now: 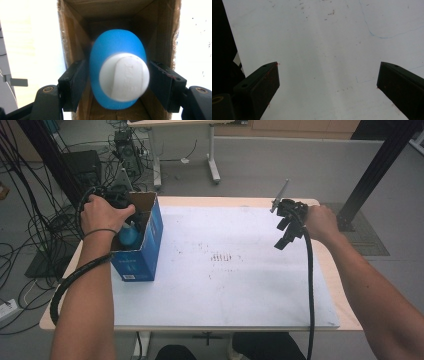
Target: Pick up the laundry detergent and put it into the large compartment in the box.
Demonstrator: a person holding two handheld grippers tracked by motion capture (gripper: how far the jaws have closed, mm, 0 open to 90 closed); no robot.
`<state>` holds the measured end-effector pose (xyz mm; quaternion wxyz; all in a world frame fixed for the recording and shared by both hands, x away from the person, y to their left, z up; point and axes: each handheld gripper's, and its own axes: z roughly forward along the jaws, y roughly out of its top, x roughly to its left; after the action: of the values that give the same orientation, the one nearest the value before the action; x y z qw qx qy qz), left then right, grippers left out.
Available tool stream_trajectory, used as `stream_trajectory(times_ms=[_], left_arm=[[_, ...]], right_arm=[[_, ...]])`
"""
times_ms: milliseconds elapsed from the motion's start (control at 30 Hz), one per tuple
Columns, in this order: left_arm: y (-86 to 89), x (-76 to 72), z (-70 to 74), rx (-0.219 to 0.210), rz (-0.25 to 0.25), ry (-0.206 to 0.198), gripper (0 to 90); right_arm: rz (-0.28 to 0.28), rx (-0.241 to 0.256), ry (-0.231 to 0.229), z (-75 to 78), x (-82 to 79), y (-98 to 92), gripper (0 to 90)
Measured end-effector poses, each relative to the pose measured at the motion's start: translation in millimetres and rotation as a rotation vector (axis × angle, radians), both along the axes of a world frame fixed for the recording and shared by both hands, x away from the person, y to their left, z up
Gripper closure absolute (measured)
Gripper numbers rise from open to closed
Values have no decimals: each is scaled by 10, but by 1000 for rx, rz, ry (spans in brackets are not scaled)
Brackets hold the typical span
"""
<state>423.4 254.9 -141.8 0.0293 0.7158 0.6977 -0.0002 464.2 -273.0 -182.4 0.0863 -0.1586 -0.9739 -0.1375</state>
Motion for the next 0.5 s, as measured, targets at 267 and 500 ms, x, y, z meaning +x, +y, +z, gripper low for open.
stream_trajectory(times_ms=[267, 500], left_arm=[[-62, -56, 209, 4, -16, -19, 276], [-70, -109, 364, -3, -29, -32, 224]], right_arm=[[2, 22, -6, 14, -15, -23, 41], [6, 24, -9, 30, -17, -21, 41]])
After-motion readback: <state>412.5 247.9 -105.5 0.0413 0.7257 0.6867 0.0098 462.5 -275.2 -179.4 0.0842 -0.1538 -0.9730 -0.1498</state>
